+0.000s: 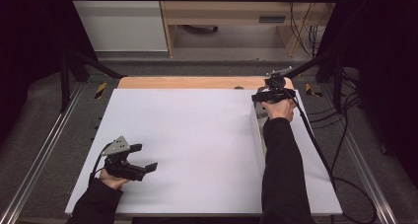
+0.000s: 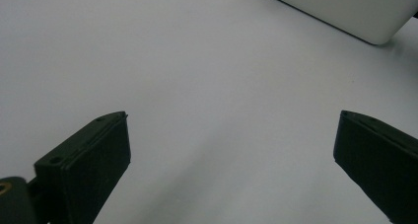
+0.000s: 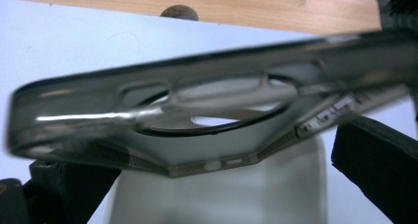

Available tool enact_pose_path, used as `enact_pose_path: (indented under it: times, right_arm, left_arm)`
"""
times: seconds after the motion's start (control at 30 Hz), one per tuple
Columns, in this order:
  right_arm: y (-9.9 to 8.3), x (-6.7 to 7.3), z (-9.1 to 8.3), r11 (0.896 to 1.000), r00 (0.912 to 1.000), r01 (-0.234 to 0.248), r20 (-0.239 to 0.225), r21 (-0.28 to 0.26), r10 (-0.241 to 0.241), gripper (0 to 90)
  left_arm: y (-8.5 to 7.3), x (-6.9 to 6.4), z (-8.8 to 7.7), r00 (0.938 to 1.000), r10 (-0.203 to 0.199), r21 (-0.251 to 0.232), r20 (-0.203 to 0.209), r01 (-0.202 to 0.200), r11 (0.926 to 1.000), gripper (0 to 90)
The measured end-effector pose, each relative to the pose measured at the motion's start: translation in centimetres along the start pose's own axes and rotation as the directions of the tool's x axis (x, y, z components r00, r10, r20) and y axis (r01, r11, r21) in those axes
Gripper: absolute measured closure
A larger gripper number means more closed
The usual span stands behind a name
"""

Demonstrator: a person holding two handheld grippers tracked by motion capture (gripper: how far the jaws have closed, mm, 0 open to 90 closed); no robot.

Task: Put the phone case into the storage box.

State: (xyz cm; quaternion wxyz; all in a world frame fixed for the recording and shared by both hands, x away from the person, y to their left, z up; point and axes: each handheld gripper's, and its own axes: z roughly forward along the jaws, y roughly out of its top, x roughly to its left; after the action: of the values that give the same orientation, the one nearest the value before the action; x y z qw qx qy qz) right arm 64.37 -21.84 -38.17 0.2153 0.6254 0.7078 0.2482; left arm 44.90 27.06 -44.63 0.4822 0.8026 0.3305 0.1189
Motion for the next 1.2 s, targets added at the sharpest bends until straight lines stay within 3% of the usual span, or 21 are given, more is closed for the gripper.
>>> enact_pose_path:
  times: [0.2,0.37,0.63,0.77,1.07,1.1,1.2]
  right_arm:
    - [0.1,-0.2,-0.8,0.998,1.0,0.005,0.002,-0.057,-0.005,0.3]
    - [0.2,-0.2,-1.1,0.997,0.9999,0.012,-0.004,-0.072,-0.013,0.3]
    - [0.7,0.7,-2.0,0.989,0.9983,0.048,-0.024,-0.143,-0.052,0.0]
    - [0.8,0.7,-2.8,0.972,0.9973,0.042,-0.049,-0.231,-0.055,0.0]
    - [0.7,0.5,-4.9,0.949,0.9916,0.049,-0.099,-0.31,-0.083,0.0]
    - [0.4,0.6,-5.5,0.94,0.9891,0.058,-0.108,-0.335,-0.1,0.0]
    - [-0.1,0.9,-6.7,0.927,0.9828,0.077,-0.129,-0.367,-0.133,0.0]
  left_arm:
    - [0.0,0.0,0.1,1.0,0.0,0.002,0.001,0.0,1.0,0.3]
    - [0.0,-0.1,0.1,1.0,0.002,0.004,0.002,-0.002,1.0,0.3]
    - [0.0,0.0,0.1,1.0,0.002,0.004,0.004,-0.002,1.0,0.3]
    - [0.0,0.0,0.1,1.0,0.002,0.003,0.005,-0.002,1.0,0.3]
    - [0.0,0.0,0.1,1.0,0.001,0.004,0.002,-0.001,1.0,0.3]
    - [0.0,0.0,0.1,1.0,0.001,0.003,0.002,-0.001,1.0,0.3]
    - [0.0,-0.1,0.1,1.0,0.002,0.003,-0.002,-0.002,1.0,0.3]
